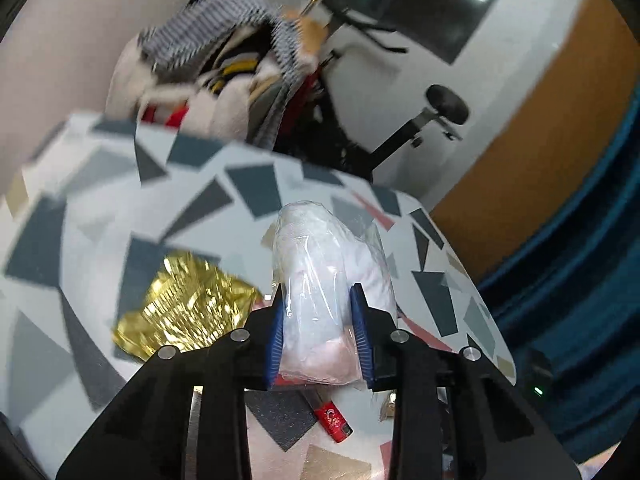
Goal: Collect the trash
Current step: 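Grasp the white plastic bag with the left tool while the right tool grasps the green snack bag, then carry both bags over the bucket and open the left tool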
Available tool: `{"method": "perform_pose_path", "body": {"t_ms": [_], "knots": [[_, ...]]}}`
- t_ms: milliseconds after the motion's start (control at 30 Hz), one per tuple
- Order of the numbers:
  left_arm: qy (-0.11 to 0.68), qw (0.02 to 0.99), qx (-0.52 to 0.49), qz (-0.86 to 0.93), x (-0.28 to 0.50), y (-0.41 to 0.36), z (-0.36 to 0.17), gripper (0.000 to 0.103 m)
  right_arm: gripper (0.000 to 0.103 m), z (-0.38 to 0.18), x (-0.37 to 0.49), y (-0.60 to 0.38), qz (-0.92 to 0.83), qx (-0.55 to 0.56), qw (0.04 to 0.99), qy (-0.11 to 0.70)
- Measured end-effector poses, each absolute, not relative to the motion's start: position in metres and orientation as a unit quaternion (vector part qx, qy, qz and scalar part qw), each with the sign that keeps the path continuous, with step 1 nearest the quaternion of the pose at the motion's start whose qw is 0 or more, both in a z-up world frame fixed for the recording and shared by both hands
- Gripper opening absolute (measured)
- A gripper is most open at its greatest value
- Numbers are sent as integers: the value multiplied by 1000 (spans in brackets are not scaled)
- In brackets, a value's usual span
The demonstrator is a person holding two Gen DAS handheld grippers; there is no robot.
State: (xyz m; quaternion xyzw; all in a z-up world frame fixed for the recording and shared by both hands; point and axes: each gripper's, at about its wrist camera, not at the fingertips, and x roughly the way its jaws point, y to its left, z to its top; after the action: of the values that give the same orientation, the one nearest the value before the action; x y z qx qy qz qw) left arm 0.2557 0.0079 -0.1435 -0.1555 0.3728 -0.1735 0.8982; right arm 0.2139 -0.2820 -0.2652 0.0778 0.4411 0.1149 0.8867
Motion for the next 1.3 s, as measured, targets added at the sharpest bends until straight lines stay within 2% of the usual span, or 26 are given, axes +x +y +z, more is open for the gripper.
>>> {"method": "perform_pose_path", "body": {"t_ms": [133,167,200,367,700,1000,1300], "knots": [[348,912,-109,-188,224,7,-119,30,72,-277,231,-276,91,70,880,461],[346,913,-102,-192,217,6,-116,30,68,-279,232,-276,89,68,878,465],[343,913,-93,-197,207,6,-115,30,52,-280,233,-275,91,65,877,468],[343,912,-75,-211,164,11,-121,30,36,-268,217,-278,111,64,880,457],[356,905,-63,-223,88,5,-153,30,35,-237,154,-281,157,82,885,431],[397,881,-8,-257,25,-26,-202,30,35,-225,96,-279,178,69,888,417],[432,858,-4,-279,18,-44,-232,30,35,-228,74,-281,184,66,885,422]]}}
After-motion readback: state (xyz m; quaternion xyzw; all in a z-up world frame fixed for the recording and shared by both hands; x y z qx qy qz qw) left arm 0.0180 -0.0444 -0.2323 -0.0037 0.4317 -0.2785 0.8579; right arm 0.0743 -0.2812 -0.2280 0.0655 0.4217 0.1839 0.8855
